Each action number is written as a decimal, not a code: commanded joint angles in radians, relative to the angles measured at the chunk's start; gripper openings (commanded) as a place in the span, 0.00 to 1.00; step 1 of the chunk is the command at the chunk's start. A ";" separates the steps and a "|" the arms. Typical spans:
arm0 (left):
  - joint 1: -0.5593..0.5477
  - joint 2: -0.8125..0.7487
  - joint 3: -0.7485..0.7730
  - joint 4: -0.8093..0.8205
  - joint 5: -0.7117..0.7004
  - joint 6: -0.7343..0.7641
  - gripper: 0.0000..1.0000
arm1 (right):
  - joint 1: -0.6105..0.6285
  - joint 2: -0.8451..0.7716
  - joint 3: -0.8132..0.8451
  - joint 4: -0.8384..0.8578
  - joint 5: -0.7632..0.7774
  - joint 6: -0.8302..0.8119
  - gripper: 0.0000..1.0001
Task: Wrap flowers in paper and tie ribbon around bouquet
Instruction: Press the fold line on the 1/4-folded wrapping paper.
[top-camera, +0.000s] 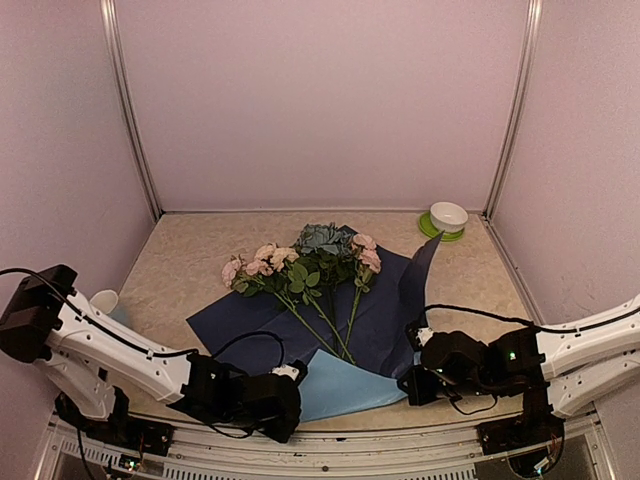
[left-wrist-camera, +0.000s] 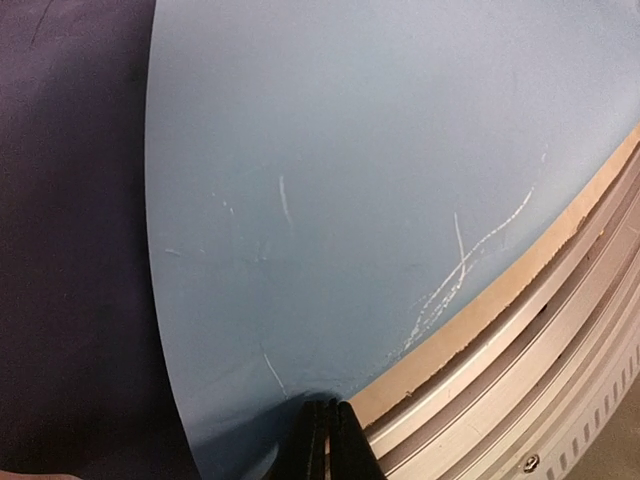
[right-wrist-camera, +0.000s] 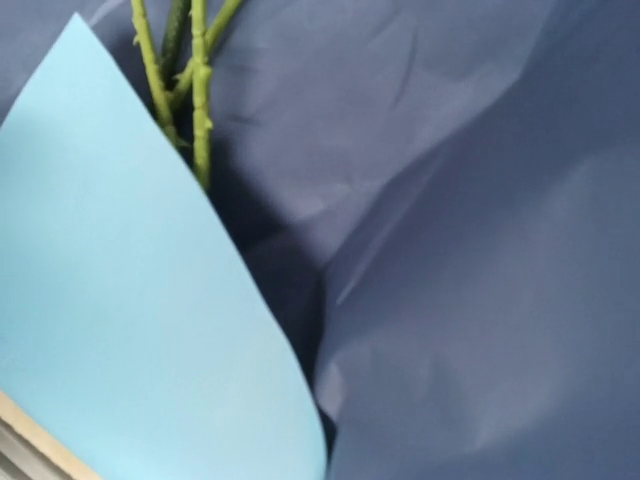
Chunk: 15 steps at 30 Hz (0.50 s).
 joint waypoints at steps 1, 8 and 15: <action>-0.007 0.048 -0.095 -0.257 0.085 -0.078 0.05 | -0.006 0.006 0.025 -0.091 0.028 -0.021 0.00; -0.016 -0.066 -0.152 -0.327 0.087 -0.167 0.05 | -0.007 0.012 0.038 -0.129 0.023 -0.026 0.00; -0.025 -0.088 0.052 -0.428 -0.030 -0.063 0.04 | -0.006 0.031 0.044 -0.135 0.026 -0.025 0.00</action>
